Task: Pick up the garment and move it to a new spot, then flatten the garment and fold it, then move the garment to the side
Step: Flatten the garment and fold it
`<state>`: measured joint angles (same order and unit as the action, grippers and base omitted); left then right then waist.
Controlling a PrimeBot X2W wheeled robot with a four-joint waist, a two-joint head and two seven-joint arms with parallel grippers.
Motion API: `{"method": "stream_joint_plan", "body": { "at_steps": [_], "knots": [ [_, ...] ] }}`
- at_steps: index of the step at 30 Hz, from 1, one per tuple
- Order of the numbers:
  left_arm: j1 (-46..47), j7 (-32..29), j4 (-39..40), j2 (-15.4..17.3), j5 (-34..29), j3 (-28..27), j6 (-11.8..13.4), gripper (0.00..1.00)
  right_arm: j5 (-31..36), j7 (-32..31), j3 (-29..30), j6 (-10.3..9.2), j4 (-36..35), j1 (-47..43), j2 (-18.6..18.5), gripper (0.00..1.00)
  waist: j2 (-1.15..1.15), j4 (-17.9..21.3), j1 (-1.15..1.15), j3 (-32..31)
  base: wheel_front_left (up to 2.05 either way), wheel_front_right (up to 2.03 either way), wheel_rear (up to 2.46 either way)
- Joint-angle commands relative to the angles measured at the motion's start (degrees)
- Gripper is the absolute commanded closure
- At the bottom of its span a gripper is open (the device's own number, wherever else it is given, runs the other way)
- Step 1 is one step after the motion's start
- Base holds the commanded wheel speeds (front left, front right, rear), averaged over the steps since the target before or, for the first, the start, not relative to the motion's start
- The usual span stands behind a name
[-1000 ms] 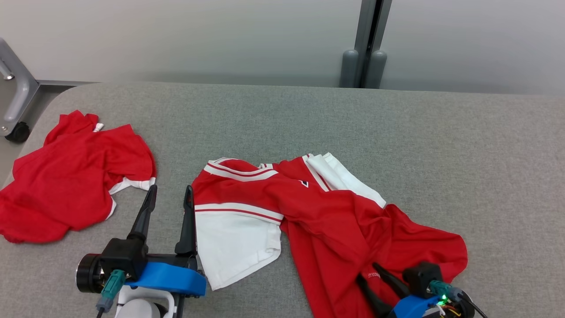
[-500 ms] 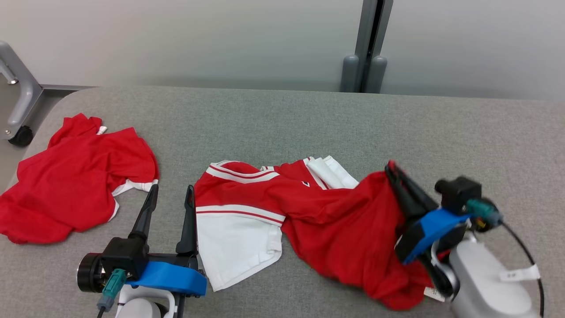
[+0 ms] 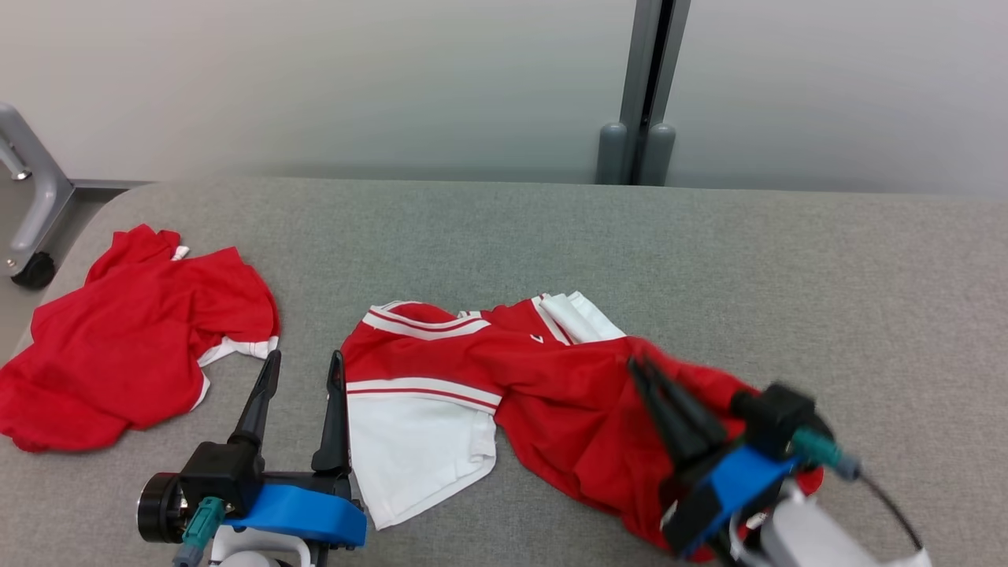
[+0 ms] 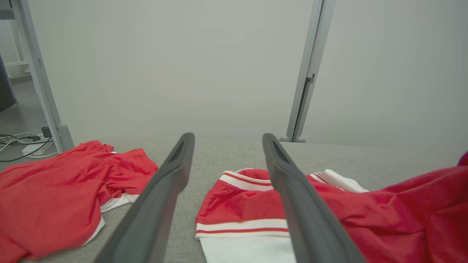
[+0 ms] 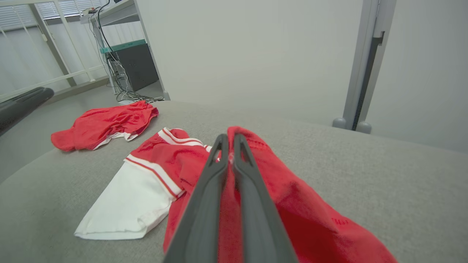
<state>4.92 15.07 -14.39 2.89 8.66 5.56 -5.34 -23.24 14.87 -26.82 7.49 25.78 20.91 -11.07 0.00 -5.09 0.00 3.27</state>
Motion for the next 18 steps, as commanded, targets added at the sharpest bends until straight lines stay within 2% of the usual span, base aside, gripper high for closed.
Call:
{"method": "stream_joint_plan", "body": {
  "at_steps": [1,9,14,15,16,18],
  "knots": [
    [-0.48,0.14,-0.01,-0.02,0.34,-0.26,0.02,0.00,-0.77,0.28,-1.88,0.01,-2.94,-4.27,-0.24,1.00,0.00,0.45,0.00,-0.62,0.00,0.00,0.00],
    [-0.92,0.14,-0.16,-0.02,0.31,-0.15,-0.09,0.00,-2.05,-3.71,-8.44,0.01,-14.61,-20.80,-2.91,1.00,0.00,1.51,0.00,-1.62,0.00,0.00,0.00],
    [-1.08,0.14,-0.07,-0.01,0.29,0.03,-0.13,0.00,-3.69,-8.52,-11.03,0.01,-18.17,-27.64,-5.15,1.00,0.00,2.01,0.00,-1.67,0.00,0.00,0.00],
    [-1.11,0.14,-0.06,-0.02,0.28,0.03,-0.13,0.00,-3.92,-8.60,-10.69,0.00,-18.85,-27.91,-5.52,0.56,0.00,2.11,0.00,-1.65,0.00,0.00,0.00],
    [-1.12,0.14,-0.05,-0.02,0.31,0.03,-0.15,0.00,-4.26,-8.86,-10.97,0.01,-19.41,-28.25,-6.00,0.00,0.00,2.17,0.00,-1.60,0.00,0.00,0.00],
    [-1.09,0.14,-0.07,-0.02,0.33,-0.13,-0.16,0.00,-4.47,-7.88,-9.76,0.01,-20.61,-28.42,-6.45,0.00,0.00,2.39,0.00,-1.43,0.00,0.00,0.00]
  ]
}}
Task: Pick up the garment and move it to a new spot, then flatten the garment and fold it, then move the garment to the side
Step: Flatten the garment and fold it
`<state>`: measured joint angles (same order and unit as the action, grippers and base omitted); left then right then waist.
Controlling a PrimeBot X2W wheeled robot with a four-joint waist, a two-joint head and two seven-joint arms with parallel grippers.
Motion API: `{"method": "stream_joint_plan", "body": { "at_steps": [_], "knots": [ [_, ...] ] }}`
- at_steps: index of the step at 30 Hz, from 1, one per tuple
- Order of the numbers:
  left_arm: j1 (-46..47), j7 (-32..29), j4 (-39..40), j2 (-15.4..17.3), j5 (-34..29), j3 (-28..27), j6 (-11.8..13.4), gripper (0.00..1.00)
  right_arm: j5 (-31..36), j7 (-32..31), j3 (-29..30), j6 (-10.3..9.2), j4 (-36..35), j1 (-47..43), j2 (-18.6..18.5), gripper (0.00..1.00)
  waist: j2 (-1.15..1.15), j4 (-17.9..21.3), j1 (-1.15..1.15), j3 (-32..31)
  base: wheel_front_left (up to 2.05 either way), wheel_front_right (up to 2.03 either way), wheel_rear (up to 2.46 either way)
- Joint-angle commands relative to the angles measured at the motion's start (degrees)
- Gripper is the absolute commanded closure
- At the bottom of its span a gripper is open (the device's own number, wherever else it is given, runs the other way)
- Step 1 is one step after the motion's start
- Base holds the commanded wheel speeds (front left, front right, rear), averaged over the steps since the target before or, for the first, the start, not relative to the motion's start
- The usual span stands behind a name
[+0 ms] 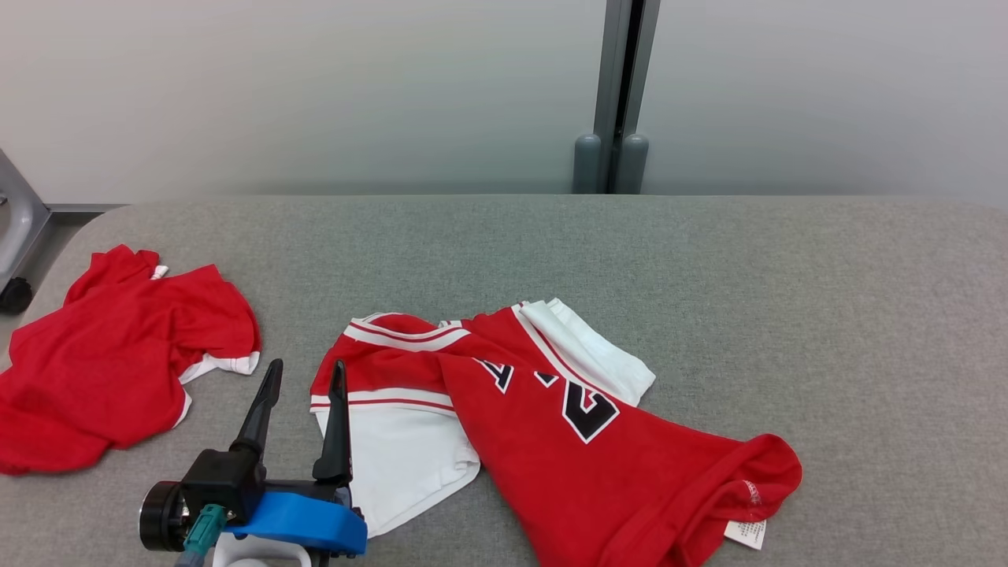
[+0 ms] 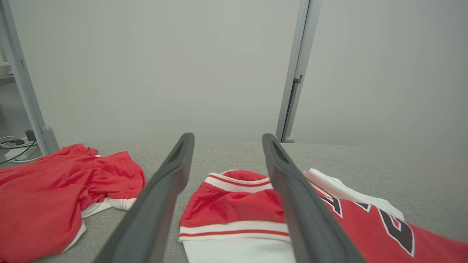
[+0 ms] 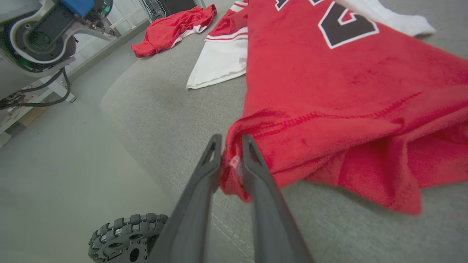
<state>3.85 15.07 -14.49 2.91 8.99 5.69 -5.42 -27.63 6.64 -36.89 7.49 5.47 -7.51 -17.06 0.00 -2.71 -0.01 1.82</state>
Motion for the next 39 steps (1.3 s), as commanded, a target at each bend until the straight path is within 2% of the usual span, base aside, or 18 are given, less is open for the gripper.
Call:
{"method": "stream_joint_plan", "body": {
  "at_steps": [1,5,9,10,11,13,18,29,39],
  "knots": [
    [0.08,0.14,0.02,-0.03,0.01,-0.30,-0.10,0.00,0.11,0.80,1.24,0.01,-0.91,0.37,-0.67,0.00,0.00,0.09,0.01,0.12,0.00,0.00,0.00],
    [0.39,0.14,0.04,-0.02,-0.02,-0.52,-0.18,0.00,1.50,2.46,6.81,0.01,-3.19,2.86,-1.17,0.00,0.00,0.36,0.01,0.37,0.00,0.00,0.00],
    [0.53,0.14,0.33,-0.03,-0.28,-0.76,-0.11,0.00,3.54,1.57,15.01,0.01,-3.14,5.74,-1.53,0.00,0.00,0.53,0.01,0.66,0.00,0.00,0.00],
    [0.53,0.14,0.33,-0.03,-0.28,-0.76,-0.11,0.00,3.54,1.57,15.01,0.01,-3.14,5.74,-1.53,0.00,0.00,0.53,0.01,0.66,0.00,0.00,0.00],
    [0.58,0.14,0.46,-0.02,-0.53,-0.87,-0.15,0.00,4.60,0.47,18.56,0.01,-2.31,7.66,-1.49,0.00,0.00,0.55,0.01,0.83,0.00,0.00,0.00],
    [0.69,0.14,0.52,-0.03,-0.71,-1.01,-0.16,0.00,5.68,-1.11,21.33,0.01,-0.80,9.17,-1.54,0.00,0.00,0.50,0.01,1.03,0.00,0.00,0.00],
    [1.16,0.14,0.56,-0.02,-1.11,-1.14,-0.38,0.00,6.14,-2.97,24.89,0.01,3.65,11.50,-1.24,0.00,0.00,-0.03,0.01,1.62,0.00,0.00,0.00],
    [1.86,0.14,0.69,-0.03,-1.18,-1.18,-0.20,0.00,6.01,-2.35,24.63,0.01,20.67,10.71,-0.03,0.00,0.00,-1.68,0.01,2.88,0.00,0.00,0.00],
    [2.01,0.14,0.51,-0.03,-1.33,-1.01,-0.16,0.00,6.15,-1.18,22.22,0.01,28.94,10.76,1.74,0.00,0.00,-1.78,0.01,2.73,0.00,0.00,0.00]
  ]
}}
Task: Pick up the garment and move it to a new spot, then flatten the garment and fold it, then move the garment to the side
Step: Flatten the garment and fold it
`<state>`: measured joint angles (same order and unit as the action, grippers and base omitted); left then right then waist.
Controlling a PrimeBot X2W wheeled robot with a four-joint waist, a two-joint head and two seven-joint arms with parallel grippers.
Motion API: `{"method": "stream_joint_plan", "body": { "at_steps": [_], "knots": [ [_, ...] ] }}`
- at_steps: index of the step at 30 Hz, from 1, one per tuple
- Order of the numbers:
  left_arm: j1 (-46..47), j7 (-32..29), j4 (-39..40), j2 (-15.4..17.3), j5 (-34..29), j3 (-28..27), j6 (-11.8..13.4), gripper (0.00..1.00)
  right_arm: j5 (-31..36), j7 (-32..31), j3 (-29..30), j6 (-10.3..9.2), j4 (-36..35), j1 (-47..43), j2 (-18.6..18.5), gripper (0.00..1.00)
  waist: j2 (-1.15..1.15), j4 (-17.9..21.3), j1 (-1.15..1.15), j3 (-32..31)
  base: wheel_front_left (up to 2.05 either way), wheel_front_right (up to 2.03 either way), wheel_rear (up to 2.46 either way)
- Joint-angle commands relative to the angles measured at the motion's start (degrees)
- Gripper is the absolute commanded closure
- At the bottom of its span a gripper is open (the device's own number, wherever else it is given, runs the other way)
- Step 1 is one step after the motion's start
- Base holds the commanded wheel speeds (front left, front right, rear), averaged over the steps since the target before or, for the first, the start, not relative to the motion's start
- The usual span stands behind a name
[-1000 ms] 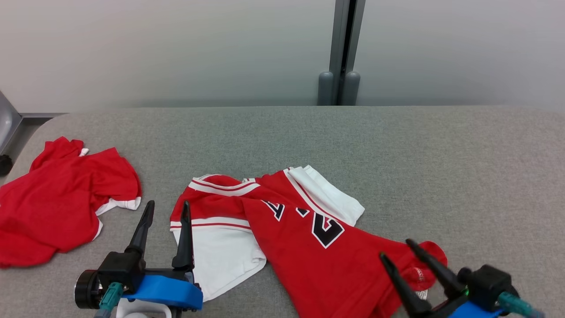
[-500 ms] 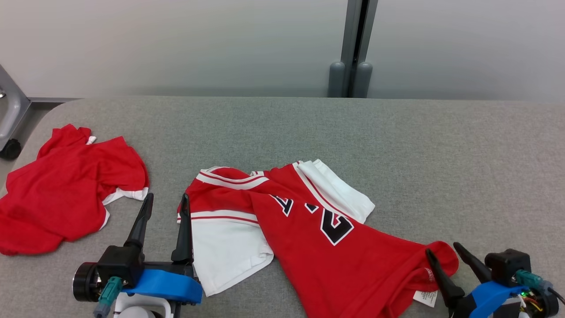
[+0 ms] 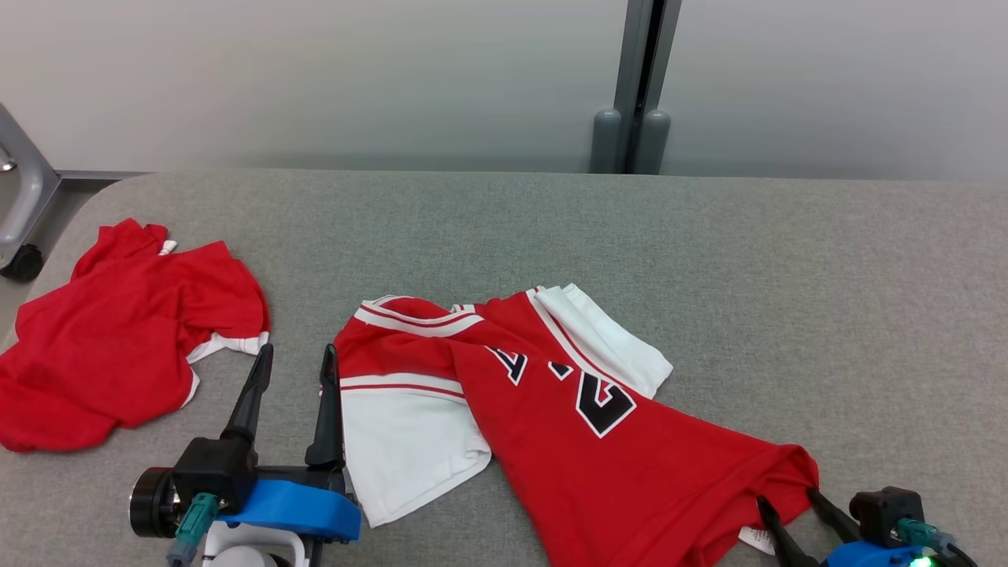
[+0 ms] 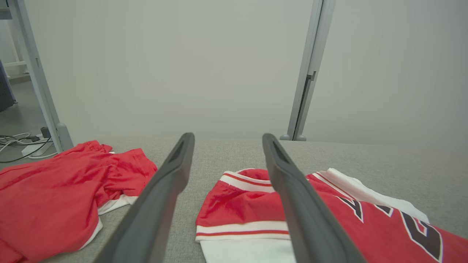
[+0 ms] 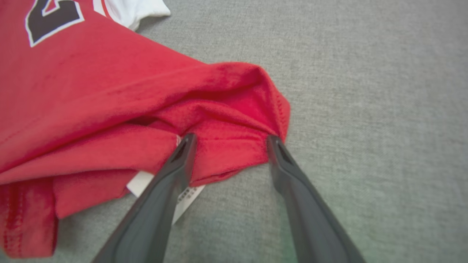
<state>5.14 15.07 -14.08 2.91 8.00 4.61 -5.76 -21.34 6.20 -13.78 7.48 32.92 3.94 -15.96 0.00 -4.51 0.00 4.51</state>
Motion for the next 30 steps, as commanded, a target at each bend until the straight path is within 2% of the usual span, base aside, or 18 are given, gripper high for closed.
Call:
{"method": "stream_joint_plan", "body": {
  "at_steps": [1,2,4,5,11,18,21,27,28,29,30],
  "knots": [
    [0.75,0.14,0.21,-0.03,-0.35,0.07,0.22,0.00,0.13,-0.76,-1.54,0.05,1.96,-0.70,0.81,0.00,0.00,0.07,0.00,0.12,0.00,0.00,0.00],
    [0.76,0.14,0.29,-0.03,-0.37,0.03,0.26,0.00,0.30,-0.88,-2.13,0.09,2.34,-0.74,1.01,0.00,0.00,0.16,0.00,0.19,0.00,0.00,0.00],
    [0.73,0.14,0.20,-0.03,-0.45,-0.07,0.25,0.00,0.52,-1.50,-3.47,0.11,3.17,-0.39,1.22,0.92,0.00,0.32,0.00,0.35,0.00,0.00,0.00],
    [0.78,0.14,0.12,-0.03,-0.46,-0.08,0.22,0.00,0.76,-1.68,-4.02,0.15,3.43,-0.15,1.07,1.00,0.00,0.37,0.00,0.40,0.00,0.00,0.00],
    [1.03,0.14,-0.18,-0.03,-0.40,0.28,0.13,0.00,3.38,1.65,-2.17,-0.04,3.40,4.81,-1.51,1.00,0.00,0.29,0.00,0.50,0.00,0.00,0.00],
    [2.20,0.14,0.09,-0.03,-0.20,0.85,0.05,0.00,5.55,3.09,-0.36,0.01,3.30,15.91,-4.83,1.00,0.00,-0.92,0.00,1.71,0.00,0.00,0.00],
    [2.60,0.14,0.11,-0.02,-0.15,1.11,0.02,0.00,7.15,3.61,0.63,0.01,5.92,24.12,-7.41,1.00,0.00,-2.03,0.00,2.69,0.00,0.00,0.00],
    [3.47,0.14,-0.04,-0.03,0.44,1.57,0.33,0.00,9.00,4.42,1.31,0.01,13.23,32.39,-7.94,1.00,0.00,-3.13,0.00,3.51,0.00,0.00,0.00],
    [3.44,0.14,-0.02,-0.03,0.44,1.63,0.42,0.00,8.82,4.01,0.79,0.01,14.99,33.03,-7.50,0.75,0.00,-3.19,0.00,3.53,0.00,0.00,0.00],
    [3.40,0.14,-0.04,-0.03,0.52,1.69,0.48,0.00,8.69,4.23,0.21,0.01,16.41,33.69,-7.25,0.24,0.00,-3.24,0.00,3.52,0.00,0.00,0.00],
    [3.29,0.14,-0.10,-0.03,0.61,1.74,0.52,0.00,8.57,4.61,-0.26,0.01,17.73,34.31,-7.14,0.00,0.00,-3.26,0.00,3.41,0.00,0.00,0.00]
  ]
}}
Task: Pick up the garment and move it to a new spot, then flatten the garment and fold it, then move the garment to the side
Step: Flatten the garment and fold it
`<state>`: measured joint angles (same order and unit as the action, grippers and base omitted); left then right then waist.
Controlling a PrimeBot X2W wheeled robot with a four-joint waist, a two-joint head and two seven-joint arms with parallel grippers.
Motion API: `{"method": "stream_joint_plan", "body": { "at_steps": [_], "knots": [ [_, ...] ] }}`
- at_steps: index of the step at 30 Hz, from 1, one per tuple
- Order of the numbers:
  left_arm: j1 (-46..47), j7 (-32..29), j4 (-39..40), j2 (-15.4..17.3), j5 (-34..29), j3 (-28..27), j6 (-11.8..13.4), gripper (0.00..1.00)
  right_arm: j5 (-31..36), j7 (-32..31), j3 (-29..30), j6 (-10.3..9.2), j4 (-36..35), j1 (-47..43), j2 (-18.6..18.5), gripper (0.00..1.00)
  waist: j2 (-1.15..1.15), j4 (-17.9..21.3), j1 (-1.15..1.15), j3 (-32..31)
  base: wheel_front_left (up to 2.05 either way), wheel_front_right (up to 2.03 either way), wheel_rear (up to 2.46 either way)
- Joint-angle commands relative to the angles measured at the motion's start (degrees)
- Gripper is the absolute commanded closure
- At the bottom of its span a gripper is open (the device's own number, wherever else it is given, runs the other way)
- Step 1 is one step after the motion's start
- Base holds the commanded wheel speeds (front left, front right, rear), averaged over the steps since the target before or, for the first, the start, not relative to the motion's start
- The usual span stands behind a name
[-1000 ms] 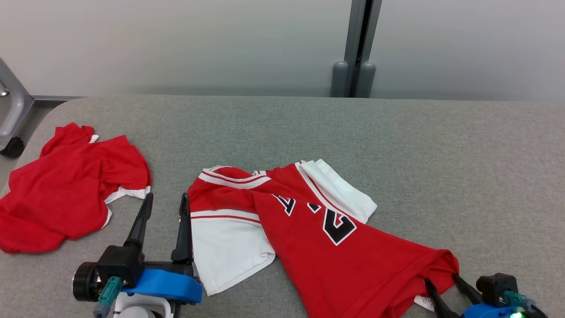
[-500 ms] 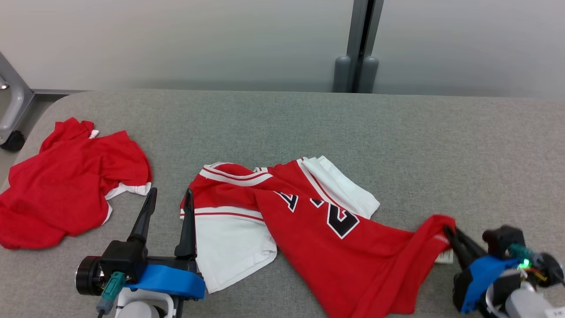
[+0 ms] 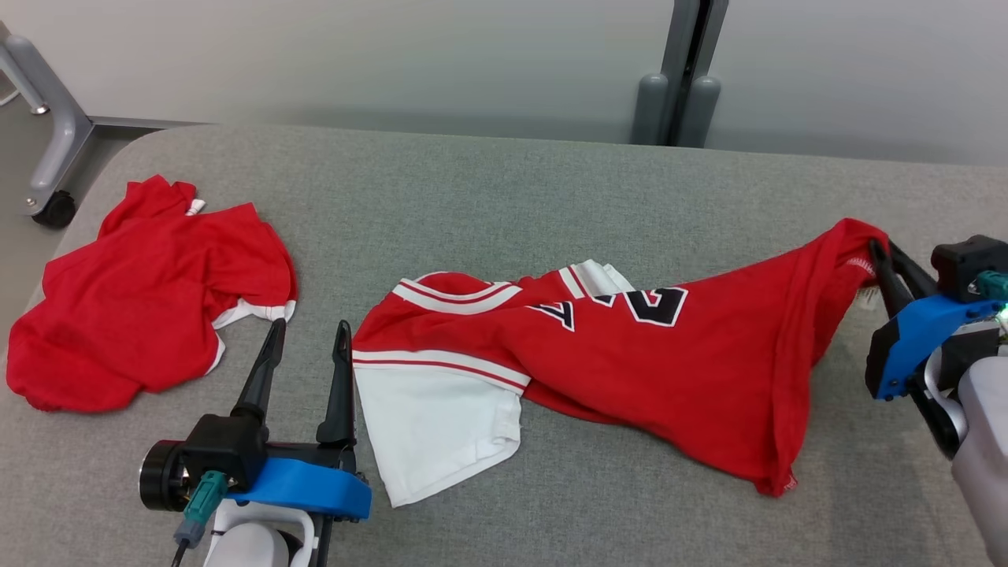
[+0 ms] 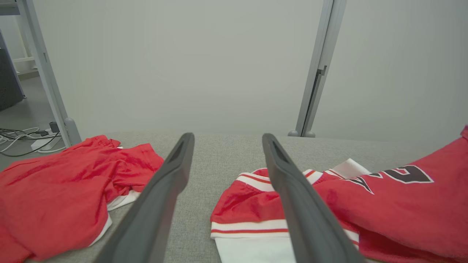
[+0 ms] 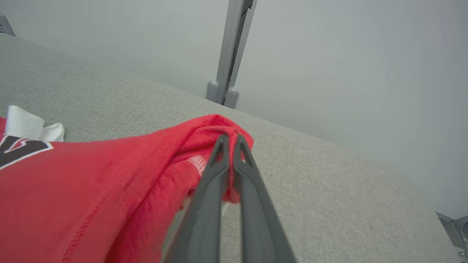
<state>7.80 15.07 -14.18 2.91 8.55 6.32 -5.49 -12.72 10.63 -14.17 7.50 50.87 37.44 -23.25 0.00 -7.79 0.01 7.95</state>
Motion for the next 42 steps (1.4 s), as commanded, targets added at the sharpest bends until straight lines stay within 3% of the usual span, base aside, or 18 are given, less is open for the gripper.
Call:
{"method": "stream_joint_plan", "body": {
  "at_steps": [1,6,11,17,22,29,36,42],
  "knots": [
    [0.54,0.14,-0.07,-0.03,0.11,0.05,0.27,0.00,-0.43,0.56,-0.33,-0.01,1.07,1.17,0.32,0.00,0.00,0.06,-0.01,-0.17,0.00,0.00,0.00],
    [-0.58,0.14,0.03,-0.03,0.01,-0.56,0.62,0.00,-1.86,3.08,-1.09,-0.01,3.70,0.01,1.10,0.00,0.00,1.26,-0.01,-1.32,0.00,0.00,0.00],
    [-1.48,0.14,0.43,-0.03,-0.58,-1.36,0.57,0.00,-3.86,4.39,0.15,-0.01,0.83,-2.92,1.40,0.00,0.00,2.70,-0.01,-2.14,0.00,0.00,0.00],
    [-2.22,0.14,0.93,-0.03,-1.13,-2.41,0.21,0.00,-5.68,4.59,3.22,0.00,-11.62,-11.73,2.90,0.00,0.00,4.06,-0.01,-2.56,0.00,0.00,0.00],
    [-2.61,0.15,1.21,-0.03,-1.42,-3.13,0.02,0.00,-4.27,4.62,5.30,-0.01,-22.45,-22.29,6.24,0.00,0.00,4.72,-0.01,-2.72,0.00,0.00,0.00],
    [-2.56,0.14,1.16,-0.02,-1.59,-3.28,-0.25,0.00,-2.93,3.19,4.88,0.00,-29.27,-32.28,10.69,0.00,0.00,5.14,-0.01,-2.70,0.00,0.00,0.00],
    [-1.97,0.14,1.15,-0.02,-1.64,-3.14,-0.42,0.00,-1.19,1.14,4.76,0.00,-31.75,-38.72,13.82,0.00,0.00,4.91,-0.01,-2.37,0.00,0.00,0.00],
    [-1.64,0.14,1.05,-0.03,-1.49,-3.03,-0.44,0.00,0.38,0.09,3.53,0.00,-30.43,-38.13,13.49,0.00,0.00,4.88,-0.01,-1.83,0.00,0.00,0.00]
  ]
}}
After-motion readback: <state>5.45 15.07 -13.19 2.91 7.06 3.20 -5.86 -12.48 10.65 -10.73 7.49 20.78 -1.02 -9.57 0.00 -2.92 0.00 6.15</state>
